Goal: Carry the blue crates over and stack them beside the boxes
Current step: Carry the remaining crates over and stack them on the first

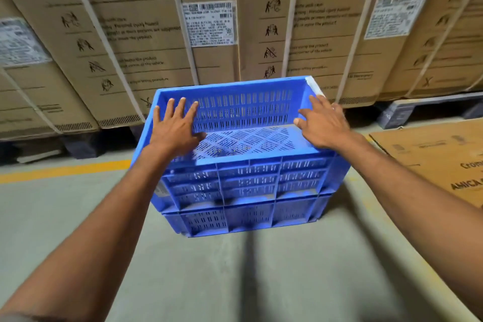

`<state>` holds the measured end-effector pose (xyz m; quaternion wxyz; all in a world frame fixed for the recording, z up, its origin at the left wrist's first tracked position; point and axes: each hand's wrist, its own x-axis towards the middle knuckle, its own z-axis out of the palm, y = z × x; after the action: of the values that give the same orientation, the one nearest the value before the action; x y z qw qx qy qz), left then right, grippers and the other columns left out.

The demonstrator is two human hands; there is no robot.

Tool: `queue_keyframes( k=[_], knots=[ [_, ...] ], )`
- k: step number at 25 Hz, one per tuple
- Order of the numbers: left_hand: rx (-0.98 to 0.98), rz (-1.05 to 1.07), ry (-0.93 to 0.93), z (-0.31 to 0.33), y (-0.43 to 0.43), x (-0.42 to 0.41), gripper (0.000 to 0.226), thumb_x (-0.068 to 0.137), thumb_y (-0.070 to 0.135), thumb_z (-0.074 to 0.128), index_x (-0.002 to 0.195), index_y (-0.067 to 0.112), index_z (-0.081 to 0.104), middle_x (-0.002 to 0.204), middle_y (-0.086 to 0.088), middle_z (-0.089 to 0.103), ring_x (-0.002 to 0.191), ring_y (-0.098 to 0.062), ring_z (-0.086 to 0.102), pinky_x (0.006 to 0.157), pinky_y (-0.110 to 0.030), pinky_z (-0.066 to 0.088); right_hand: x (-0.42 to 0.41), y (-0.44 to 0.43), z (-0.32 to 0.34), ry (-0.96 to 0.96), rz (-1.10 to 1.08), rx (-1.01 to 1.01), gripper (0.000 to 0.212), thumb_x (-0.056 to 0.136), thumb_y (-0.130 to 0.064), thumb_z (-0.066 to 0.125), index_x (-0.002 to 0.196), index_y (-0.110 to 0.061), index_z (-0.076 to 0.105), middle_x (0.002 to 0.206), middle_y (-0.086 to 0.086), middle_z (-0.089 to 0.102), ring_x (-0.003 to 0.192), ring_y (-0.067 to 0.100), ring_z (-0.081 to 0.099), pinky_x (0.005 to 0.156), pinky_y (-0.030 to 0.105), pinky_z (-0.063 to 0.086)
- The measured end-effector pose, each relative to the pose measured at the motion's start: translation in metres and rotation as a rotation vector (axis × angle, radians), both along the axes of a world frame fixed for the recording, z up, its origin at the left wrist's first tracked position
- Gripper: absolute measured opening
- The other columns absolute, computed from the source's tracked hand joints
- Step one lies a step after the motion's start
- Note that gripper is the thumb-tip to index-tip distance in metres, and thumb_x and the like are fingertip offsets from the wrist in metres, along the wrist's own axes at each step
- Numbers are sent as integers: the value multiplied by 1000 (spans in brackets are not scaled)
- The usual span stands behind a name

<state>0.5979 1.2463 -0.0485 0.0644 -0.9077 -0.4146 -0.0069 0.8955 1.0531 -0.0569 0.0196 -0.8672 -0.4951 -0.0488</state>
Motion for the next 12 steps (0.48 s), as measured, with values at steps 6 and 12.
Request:
queue_keyframes(
  k=[6,12],
  knots=[
    [-4,272,153,-21,20,-37,66,94,46,49,154,34,25,167,1,-5,145,-48,18,109,-70,22,10,4,-13,101,-146,-129,55,94,-57,38,144,-33,42,162,13,-12,148,36,-11,114,58,15],
    [-29,263,-46,-21,25,-47,59,92,13,51,149,23,41,165,-14,5,92,-52,63,78,-48,51,13,6,-17,-2,-190,-218,43,89,-55,42,123,-38,63,162,8,-16,148,33,-10,109,51,23]
  ],
)
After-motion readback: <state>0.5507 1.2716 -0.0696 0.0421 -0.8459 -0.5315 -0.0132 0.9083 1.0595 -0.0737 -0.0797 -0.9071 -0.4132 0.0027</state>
